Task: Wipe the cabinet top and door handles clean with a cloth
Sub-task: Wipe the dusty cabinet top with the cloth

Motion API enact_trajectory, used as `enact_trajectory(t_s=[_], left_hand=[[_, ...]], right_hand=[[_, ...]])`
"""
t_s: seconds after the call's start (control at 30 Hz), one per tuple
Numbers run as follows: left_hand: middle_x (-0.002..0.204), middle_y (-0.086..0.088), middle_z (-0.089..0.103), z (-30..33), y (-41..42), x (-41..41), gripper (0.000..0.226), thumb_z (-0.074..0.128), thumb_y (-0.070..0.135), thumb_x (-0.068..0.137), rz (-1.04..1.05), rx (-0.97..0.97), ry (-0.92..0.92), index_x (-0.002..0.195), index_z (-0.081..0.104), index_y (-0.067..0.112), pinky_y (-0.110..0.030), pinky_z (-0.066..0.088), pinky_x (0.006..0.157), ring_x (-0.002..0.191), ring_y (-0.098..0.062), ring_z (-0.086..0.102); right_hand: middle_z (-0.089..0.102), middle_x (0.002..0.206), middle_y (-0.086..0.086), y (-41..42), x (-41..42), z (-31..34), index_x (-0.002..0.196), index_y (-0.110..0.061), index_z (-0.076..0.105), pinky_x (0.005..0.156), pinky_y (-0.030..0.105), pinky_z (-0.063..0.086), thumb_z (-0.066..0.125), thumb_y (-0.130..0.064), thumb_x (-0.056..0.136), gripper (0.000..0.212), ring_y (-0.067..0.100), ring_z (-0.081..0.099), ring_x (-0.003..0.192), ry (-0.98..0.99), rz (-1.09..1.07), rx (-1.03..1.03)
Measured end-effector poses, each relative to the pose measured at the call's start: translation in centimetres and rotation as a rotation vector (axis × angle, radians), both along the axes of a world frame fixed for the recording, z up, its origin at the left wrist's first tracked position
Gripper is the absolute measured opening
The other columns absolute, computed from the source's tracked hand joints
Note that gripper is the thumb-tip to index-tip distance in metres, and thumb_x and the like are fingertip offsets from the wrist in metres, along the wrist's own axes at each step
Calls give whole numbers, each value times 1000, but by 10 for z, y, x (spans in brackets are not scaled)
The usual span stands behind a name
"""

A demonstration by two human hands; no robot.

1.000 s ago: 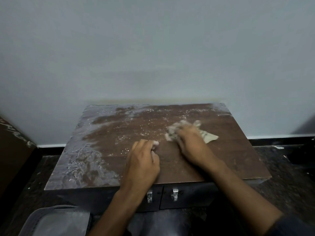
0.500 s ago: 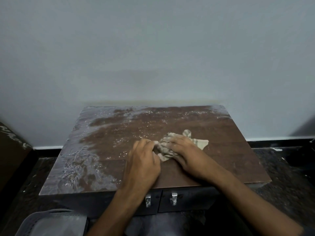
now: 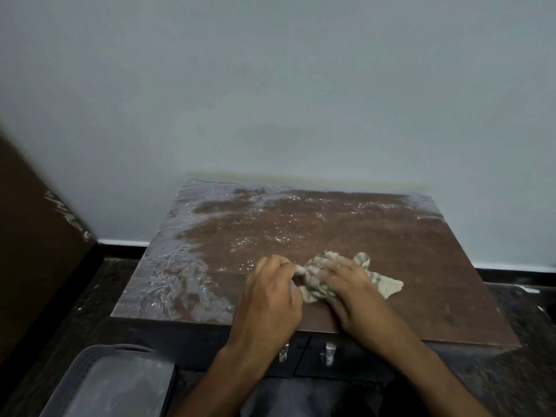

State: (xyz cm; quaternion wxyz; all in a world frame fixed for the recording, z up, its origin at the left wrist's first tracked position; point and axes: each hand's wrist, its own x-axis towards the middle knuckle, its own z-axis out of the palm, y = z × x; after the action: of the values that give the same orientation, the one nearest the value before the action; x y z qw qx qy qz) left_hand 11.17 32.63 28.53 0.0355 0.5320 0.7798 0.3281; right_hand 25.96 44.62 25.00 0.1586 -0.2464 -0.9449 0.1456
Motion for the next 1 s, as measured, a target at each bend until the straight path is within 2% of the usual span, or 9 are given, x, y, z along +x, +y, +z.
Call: enact_trajectory(t_s=[0.1, 0.27, 0.37, 0.47, 0.53, 0.6, 0.67, 0.87, 1.0], left_hand=[[106, 15, 58, -1, -11, -8, 28, 52, 11, 91, 25, 3, -14, 112, 66, 23, -24, 47, 90, 103, -2, 48], [115, 14, 57, 3, -19, -17, 31, 49, 14, 94, 74, -14, -34, 121, 63, 22, -21, 44, 95, 109, 0, 45], [113, 10, 58, 5, -21, -26, 31, 49, 15, 93, 142, -3, -35, 121, 60, 19, -22, 45, 93, 107, -4, 46], [111, 10, 58, 4, -26, -33, 30, 51, 13, 92, 159, -6, -30, 119, 61, 18, -22, 45, 91, 106, -7, 48], [113, 11, 59, 3, -30, -34, 31, 52, 11, 92, 148, -4, -45, 121, 62, 19, -19, 42, 92, 108, -5, 48], [115, 13, 59, 3, -33, -34, 32, 52, 11, 93, 148, -3, -56, 121, 62, 20, -20, 44, 94, 109, -2, 47], [115, 12, 58, 3, -34, -35, 32, 52, 12, 93, 156, 1, -60, 122, 62, 20, -22, 45, 95, 109, -2, 47], [107, 7, 57, 1, -23, -41, 23, 51, 14, 91, 160, -7, -24, 111, 63, 16, -32, 48, 92, 102, -9, 48], [113, 11, 59, 4, -26, -39, 29, 51, 13, 93, 109, -14, -27, 116, 65, 20, -19, 42, 95, 110, -4, 46]], right_hand=[[55, 145, 7, 18, -25, -4, 138, -15, 59, 115, 50, 38, 58, -16, 97, 41, 33, 42, 139, -2, -147, 21], [49, 150, 10, 36, -88, 9, 141, -13, 54, 119, 49, 30, 50, -19, 103, 39, 34, 33, 143, -18, -193, -15], [55, 144, 8, 5, -90, 13, 136, -13, 60, 117, 48, 34, 51, -21, 101, 36, 30, 38, 139, -8, 21, -13], [54, 146, -1, 0, -64, 13, 137, -19, 60, 119, 32, 26, 53, -25, 101, 38, 17, 38, 140, -18, 246, -19], [55, 144, 0, 34, -60, 10, 135, -22, 62, 121, 36, 28, 52, -26, 101, 36, 19, 42, 139, 7, 148, -12], [56, 143, 5, 60, -66, 9, 135, -19, 61, 119, 43, 31, 51, -23, 101, 35, 29, 42, 139, 6, -92, -8], [53, 145, 9, 52, -81, 10, 137, -15, 59, 117, 43, 29, 51, -20, 102, 36, 33, 39, 139, -28, -196, 19], [58, 141, 3, -20, -80, 10, 132, -16, 62, 120, 35, 28, 44, -28, 101, 38, 21, 42, 139, 18, 253, -11], [60, 139, 6, 43, -62, 10, 132, -17, 64, 120, 41, 30, 53, -20, 99, 35, 27, 46, 136, 52, -36, -6]])
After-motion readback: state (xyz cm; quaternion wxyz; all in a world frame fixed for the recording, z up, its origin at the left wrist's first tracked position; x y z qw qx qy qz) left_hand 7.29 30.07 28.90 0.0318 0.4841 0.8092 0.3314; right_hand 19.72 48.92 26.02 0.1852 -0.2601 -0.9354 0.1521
